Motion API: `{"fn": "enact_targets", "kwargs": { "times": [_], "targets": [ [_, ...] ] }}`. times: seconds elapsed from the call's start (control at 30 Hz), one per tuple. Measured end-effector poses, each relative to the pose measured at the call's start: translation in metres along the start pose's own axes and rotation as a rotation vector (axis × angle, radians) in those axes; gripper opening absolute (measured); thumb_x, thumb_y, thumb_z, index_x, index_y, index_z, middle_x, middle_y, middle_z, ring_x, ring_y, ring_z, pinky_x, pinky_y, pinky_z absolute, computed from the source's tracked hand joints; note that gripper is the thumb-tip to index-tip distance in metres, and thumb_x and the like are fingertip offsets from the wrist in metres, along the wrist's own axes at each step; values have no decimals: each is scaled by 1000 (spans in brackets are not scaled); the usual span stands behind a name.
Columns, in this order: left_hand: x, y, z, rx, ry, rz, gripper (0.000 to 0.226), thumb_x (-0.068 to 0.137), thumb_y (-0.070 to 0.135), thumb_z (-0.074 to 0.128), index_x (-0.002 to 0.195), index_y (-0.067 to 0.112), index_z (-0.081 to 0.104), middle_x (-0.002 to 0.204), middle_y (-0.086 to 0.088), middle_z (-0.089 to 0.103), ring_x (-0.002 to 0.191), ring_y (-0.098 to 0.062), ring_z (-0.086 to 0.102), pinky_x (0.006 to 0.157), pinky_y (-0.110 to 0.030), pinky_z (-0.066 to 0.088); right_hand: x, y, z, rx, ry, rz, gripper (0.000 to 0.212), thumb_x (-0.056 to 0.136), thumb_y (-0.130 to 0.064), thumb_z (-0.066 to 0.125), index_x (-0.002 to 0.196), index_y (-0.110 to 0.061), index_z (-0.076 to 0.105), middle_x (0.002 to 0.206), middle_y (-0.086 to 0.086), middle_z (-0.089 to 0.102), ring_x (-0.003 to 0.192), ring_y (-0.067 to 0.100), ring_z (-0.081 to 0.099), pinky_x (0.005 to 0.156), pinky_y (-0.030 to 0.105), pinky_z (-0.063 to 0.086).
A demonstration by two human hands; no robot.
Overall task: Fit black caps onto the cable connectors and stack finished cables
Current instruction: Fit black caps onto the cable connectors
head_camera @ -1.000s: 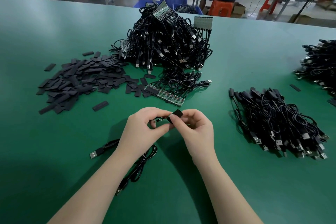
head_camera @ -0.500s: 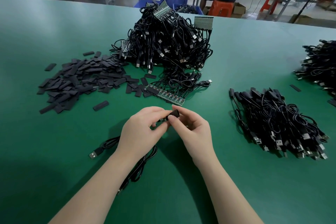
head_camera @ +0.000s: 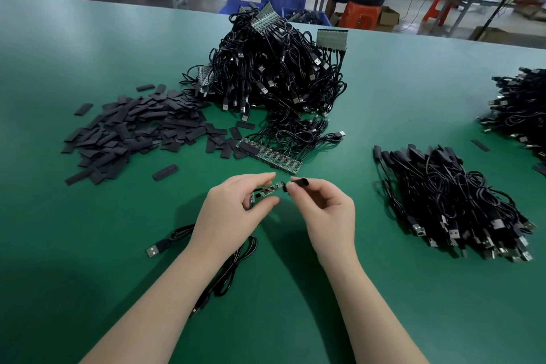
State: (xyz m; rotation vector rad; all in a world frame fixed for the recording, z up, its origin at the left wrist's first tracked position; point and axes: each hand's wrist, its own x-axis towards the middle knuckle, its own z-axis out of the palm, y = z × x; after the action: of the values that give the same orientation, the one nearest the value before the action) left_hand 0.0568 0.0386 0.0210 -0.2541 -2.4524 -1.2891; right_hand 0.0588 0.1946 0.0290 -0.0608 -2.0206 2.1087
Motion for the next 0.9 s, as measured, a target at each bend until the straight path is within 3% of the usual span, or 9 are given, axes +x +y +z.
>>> {"fn": "enact_targets", "kwargs": {
  "times": [0.1,0.2,0.33,0.53,0.77,0.9],
  "targets": [
    [1,1,1,-11,22,-14,27,81,20,78,106,31,75,86,23,66,65,-3,51,64,-7,40,3,0,-2,23,30,16,16,83,-5,76,78,-20,73,75,-7,74,71,5,67,73,21,56],
    [0,4,1,-73,-13,-21,23,82,20,77,102,33,76,90,25,67,79,-4,62,69,-11,46,0,1,1,25,6,-1,15,84,-4,75,79,-17,69,77,-4,73,72,11,67,72,25,56],
    [-2,6,0,-98,-45,25,23,86,18,71,107,28,75,90,23,66,81,-3,60,67,-13,46,-1,4,2,28,13,13,14,86,-8,74,80,-16,65,83,8,73,79,20,69,81,42,59],
    [1,4,0,-59,-30,51,22,92,12,65,109,21,74,100,21,65,97,6,59,80,-6,42,0,3,0,130,-12,50,13,88,-4,71,84,-15,66,85,8,76,84,20,75,75,27,59],
    [0,2,2,-139,-8,26,30,86,9,71,107,30,74,102,22,68,101,4,62,85,-8,44,-2,3,2,15,-13,-11,23,86,-7,75,75,-26,67,79,-1,74,75,15,69,77,34,60],
    [1,4,1,-166,-27,17,37,86,9,71,105,41,70,100,23,69,99,3,63,84,-10,46,-2,3,2,10,-18,-21,19,86,-7,74,77,-21,65,77,-5,73,74,13,69,77,32,60]
  ]
}}
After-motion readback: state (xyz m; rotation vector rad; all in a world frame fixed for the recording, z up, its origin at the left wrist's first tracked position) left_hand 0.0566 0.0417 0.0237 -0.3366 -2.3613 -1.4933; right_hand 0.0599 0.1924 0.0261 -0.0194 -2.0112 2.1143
